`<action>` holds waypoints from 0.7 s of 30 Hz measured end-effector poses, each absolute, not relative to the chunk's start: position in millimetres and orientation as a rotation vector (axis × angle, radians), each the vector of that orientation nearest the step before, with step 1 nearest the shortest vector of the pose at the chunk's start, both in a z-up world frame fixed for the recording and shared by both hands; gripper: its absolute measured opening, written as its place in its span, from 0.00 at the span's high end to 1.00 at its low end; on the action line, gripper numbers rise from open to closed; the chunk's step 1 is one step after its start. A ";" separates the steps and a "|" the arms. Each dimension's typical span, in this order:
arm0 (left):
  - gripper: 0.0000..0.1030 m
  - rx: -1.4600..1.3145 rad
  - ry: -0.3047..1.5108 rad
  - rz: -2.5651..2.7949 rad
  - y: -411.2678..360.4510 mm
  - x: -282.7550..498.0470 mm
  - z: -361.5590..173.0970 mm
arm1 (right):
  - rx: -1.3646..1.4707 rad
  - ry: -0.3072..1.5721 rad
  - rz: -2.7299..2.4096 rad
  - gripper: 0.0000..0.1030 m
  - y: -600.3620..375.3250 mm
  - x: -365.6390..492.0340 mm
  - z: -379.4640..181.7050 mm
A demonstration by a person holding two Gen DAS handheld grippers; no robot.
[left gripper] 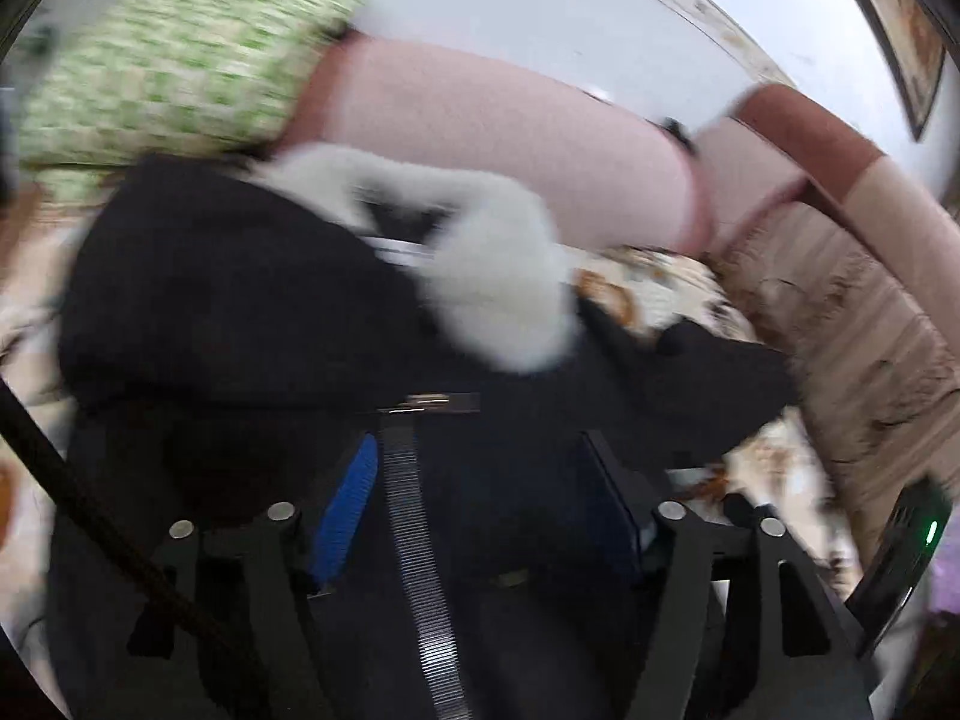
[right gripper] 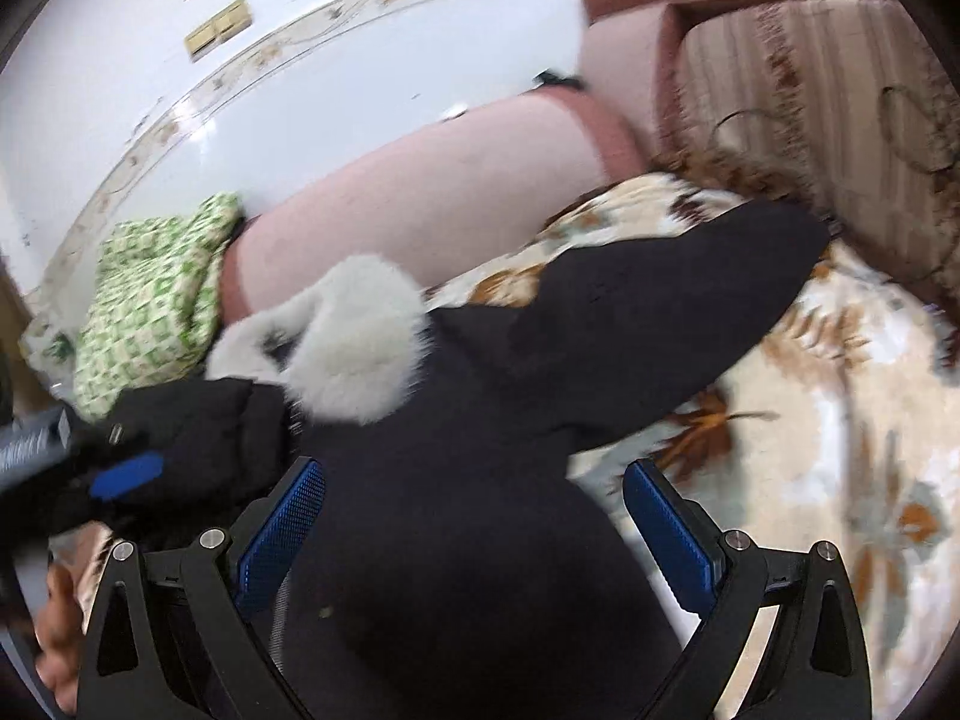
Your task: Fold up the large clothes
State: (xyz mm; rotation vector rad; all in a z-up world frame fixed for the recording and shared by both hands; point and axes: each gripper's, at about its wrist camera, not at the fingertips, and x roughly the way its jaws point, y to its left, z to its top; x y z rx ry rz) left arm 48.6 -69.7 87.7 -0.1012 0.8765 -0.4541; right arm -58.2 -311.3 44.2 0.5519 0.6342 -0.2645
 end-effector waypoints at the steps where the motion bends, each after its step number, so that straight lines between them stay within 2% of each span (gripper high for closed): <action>1: 0.30 -0.088 0.853 -0.396 -52.7 42.5 85.5 | 0.568 0.653 -0.227 0.02 -306.2 -52.5 39.1; 5: 0.29 -0.031 0.791 -0.173 17.5 21.6 70.0 | 0.642 0.734 -0.086 0.02 -281.4 -34.6 13.4; 10: 0.29 -0.099 0.754 -0.102 87.0 20.2 60.3 | 0.763 0.796 0.055 0.02 -256.1 0.1 -5.4; 13: 0.29 -0.166 0.777 -0.109 104.8 31.1 61.8 | 0.811 0.819 0.063 0.02 -241.5 40.1 -9.6; 16: 0.29 -0.246 0.789 -0.135 119.0 34.5 60.4 | 0.683 0.842 0.022 0.02 -222.1 93.3 -6.8; 18: 0.29 -0.248 0.797 -0.128 119.8 39.9 57.8 | 0.580 0.884 -0.018 0.02 -211.3 133.7 -15.0; 21: 0.29 -0.184 0.799 -0.082 121.0 46.4 55.6 | 0.604 0.961 -0.001 0.04 -204.1 167.2 -35.0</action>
